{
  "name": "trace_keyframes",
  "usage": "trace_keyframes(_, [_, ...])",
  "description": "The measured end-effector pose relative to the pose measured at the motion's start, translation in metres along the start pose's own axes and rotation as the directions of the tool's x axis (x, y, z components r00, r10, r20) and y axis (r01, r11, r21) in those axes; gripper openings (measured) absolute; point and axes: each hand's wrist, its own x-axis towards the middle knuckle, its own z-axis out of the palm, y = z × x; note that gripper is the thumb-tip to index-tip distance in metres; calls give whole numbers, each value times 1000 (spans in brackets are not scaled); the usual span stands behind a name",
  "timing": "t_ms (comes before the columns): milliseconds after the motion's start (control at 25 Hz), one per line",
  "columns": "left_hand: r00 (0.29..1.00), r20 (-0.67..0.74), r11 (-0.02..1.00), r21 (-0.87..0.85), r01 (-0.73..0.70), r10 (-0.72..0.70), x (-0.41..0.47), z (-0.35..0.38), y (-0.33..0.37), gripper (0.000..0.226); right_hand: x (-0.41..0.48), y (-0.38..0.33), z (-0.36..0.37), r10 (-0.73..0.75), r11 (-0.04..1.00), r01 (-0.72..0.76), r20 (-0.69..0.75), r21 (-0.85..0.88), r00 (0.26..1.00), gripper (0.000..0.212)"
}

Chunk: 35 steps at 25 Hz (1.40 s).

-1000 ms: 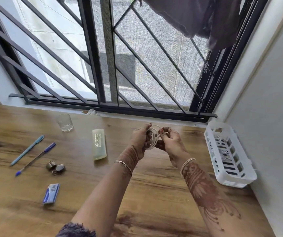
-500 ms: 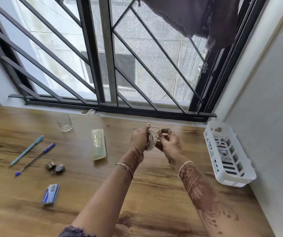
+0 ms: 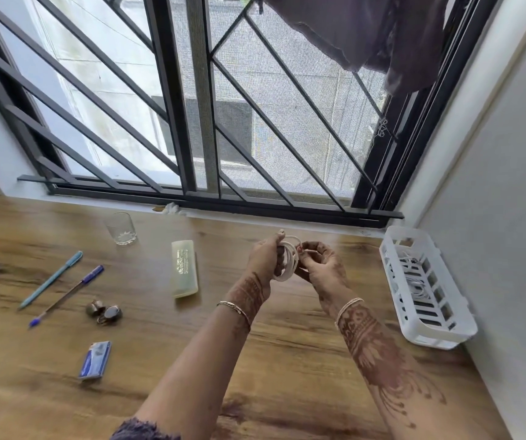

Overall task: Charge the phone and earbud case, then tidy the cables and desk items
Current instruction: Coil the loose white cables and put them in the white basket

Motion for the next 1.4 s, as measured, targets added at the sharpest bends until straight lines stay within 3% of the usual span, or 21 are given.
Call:
trace_keyframes(160, [998,-66,1000,19,7,-6,6,-3,-4,33,-1,-1,-3,97,993,-103,100,53,990,5])
trace_keyframes(280, [996,-93,1000,-22,-16,14,10,-3,-9,32,-3,-2,-1,174,977,-188,131,104,976,14])
trace_keyframes(440, [983,-160,996,1,-94,93,19,-6,-18,37,-6,-5,0,215,976,-209,112,-66,970,11])
trace_keyframes(560, [974,-184,991,39,-128,133,20,-8,-24,52,-11,-10,0,252,968,-247,181,-53,951,8])
trace_keyframes(680, [969,-193,988,53,-147,155,19,-6,-23,56,-17,-14,1,200,979,-185,236,-86,951,8])
trace_keyframes(800, [977,-144,986,74,-150,159,24,-7,-25,54,-17,-10,1,122,992,-109,258,-66,958,41])
trace_keyframes(920, [984,-68,984,89,-156,162,30,-10,-31,57,-12,2,4,72,995,-50,256,-89,964,58])
trace_keyframes(1080, [980,-16,965,182,-191,197,32,-13,-32,81,-15,7,8,24,986,7,182,-164,983,48])
trace_keyframes(1160, [982,11,965,186,-187,188,29,-16,-32,68,-14,13,9,-4,974,34,132,-225,991,39])
trace_keyframes(1240, [983,34,967,172,-186,183,25,-17,-32,56,-11,20,10,-99,889,114,58,-443,993,33])
trace_keyframes(1320, [981,33,964,181,-193,190,23,-17,-34,52,-10,22,13,-222,704,192,45,-684,974,25])
trace_keyframes(1400, [981,6,951,241,-192,196,21,-17,-35,48,-14,20,13,-370,542,269,61,-796,927,14])
